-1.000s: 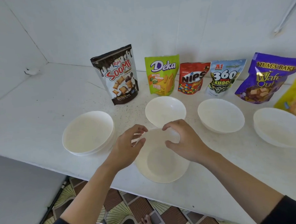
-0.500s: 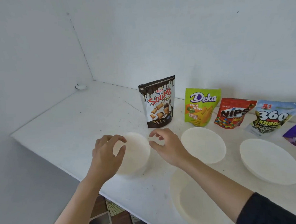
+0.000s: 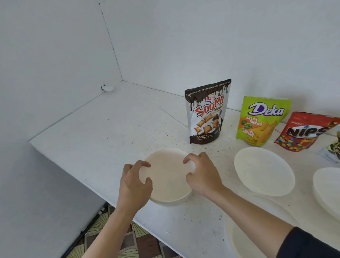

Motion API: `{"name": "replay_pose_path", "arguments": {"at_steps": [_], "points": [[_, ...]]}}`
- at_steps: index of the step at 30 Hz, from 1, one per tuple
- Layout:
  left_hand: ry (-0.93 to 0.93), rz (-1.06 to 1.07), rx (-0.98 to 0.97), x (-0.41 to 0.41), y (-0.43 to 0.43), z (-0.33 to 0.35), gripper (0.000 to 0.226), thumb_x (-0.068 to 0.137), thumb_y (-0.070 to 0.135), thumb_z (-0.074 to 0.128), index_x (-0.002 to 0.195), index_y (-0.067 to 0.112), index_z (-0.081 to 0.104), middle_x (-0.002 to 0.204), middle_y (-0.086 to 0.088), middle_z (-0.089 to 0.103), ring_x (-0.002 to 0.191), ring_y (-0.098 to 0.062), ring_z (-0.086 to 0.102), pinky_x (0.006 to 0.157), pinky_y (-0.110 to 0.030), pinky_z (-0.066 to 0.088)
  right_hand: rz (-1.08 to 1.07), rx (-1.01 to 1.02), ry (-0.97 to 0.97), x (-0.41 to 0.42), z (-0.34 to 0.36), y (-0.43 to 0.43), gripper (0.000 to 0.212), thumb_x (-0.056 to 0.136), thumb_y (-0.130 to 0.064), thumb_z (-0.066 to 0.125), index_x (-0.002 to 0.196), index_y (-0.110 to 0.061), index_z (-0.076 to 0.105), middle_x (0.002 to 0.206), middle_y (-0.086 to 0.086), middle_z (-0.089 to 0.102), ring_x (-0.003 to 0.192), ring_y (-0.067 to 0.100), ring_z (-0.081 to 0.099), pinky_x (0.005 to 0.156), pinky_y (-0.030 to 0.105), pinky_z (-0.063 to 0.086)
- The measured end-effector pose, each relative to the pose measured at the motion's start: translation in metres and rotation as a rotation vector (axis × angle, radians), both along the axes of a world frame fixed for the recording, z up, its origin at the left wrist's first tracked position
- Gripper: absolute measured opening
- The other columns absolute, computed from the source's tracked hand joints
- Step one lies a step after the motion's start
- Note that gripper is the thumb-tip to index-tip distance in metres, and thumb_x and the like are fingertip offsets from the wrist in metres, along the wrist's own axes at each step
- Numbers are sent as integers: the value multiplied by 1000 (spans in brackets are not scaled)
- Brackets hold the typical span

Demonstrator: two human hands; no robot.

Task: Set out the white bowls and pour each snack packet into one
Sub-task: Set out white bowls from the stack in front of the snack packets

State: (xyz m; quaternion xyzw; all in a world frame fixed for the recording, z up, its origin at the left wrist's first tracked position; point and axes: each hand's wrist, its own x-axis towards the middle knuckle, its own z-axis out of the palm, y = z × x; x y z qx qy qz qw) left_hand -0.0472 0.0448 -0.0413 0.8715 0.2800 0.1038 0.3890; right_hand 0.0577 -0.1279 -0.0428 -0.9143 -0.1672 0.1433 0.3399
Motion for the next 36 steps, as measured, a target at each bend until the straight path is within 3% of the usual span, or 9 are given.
{"name": "replay_pose_path", "arguments": {"at_steps": [7,15,18,21,24,26,30,34,36], "points": [[25,-52,15,7,3,-2,58,89,-11,44,130,26,60,98,0,45,67,-18,52,53,-15,44,14,-74,-39,8,5,-4,50,81,0,60,123,-27,61,116,4,58,92,18,51,72,25,44],[-13,-71,-39,6,-3,-1,62,92,-13,39,137,27,55,101,-1,47,73,-13,49,62,-9,43,40,6,3,9,7,-11,50,85,5,52,125,-25,57,116,6,58,96,18,51,74,28,45],[-7,-74,-97,5,-5,3,64,94,-12,36,140,30,52,110,1,50,84,-3,49,66,-7,42,57,66,32,11,12,-13,49,83,8,48,118,-25,55,109,7,60,90,22,59,68,38,53],[-6,-85,-179,6,-8,6,65,94,-11,32,141,29,51,127,6,49,102,-5,50,82,-14,42,70,72,89,13,15,-16,50,82,9,44,118,-24,55,106,6,61,78,18,58,56,33,46],[4,-104,-206,5,-7,6,69,93,-13,31,145,29,48,143,15,43,137,-13,37,111,-28,33,61,111,92,8,14,-18,57,83,11,43,128,-23,56,132,2,56,103,17,55,75,26,46],[-18,-131,-192,5,-5,9,72,92,-14,32,148,28,46,149,20,41,147,-12,30,116,-29,29,42,164,86,5,17,-20,61,84,11,43,133,-24,55,142,-2,51,108,11,54,80,23,44],[-62,-156,-182,6,-2,21,71,92,-14,33,144,32,50,147,27,37,151,-10,25,118,-28,25,16,224,45,4,30,-24,63,83,11,44,130,-28,57,138,-4,51,122,11,47,88,24,38],[-135,-186,-205,16,-10,42,72,92,-14,34,137,38,55,145,25,46,148,-13,33,123,-41,29,-46,322,46,7,49,-41,61,82,12,42,124,-28,61,86,-19,48,71,-2,43,55,11,33],[-172,-197,-256,23,-20,53,72,91,-14,35,135,38,58,141,24,50,141,-8,40,121,-39,32,-86,377,51,8,55,-55,63,81,13,40,119,-30,64,84,-12,53,59,1,43,48,11,32]]}}
